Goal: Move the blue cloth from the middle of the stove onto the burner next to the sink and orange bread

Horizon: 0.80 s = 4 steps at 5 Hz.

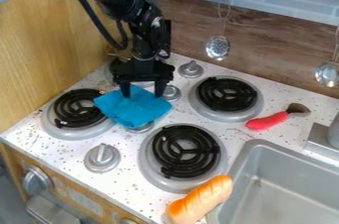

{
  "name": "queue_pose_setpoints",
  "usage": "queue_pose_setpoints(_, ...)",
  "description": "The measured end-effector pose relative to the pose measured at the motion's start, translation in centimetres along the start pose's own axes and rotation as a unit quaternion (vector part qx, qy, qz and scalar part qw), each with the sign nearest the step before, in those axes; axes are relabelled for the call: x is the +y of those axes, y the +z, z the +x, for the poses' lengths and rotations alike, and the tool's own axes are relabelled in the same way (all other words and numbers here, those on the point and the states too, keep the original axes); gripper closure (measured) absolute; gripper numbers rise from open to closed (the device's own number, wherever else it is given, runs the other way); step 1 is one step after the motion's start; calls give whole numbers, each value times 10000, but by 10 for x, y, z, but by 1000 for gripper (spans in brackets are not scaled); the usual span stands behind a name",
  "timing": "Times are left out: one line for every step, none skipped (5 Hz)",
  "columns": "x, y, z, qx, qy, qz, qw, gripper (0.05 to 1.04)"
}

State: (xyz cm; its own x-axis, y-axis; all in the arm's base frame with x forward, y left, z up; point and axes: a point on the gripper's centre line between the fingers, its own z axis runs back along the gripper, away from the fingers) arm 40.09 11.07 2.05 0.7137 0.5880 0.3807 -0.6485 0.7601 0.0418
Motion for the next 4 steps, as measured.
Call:
queue_pose_setpoints(-1,-9,1,101,-4,115,9999,83)
queue_pose_setpoints(-1,-19,3,164,-67,260,9995,83)
queue_pose_setpoints(-2,-30,1,284,-107,401,9987,137)
queue_pose_setpoints(-3,-33,5,313,-50,456,9985,410)
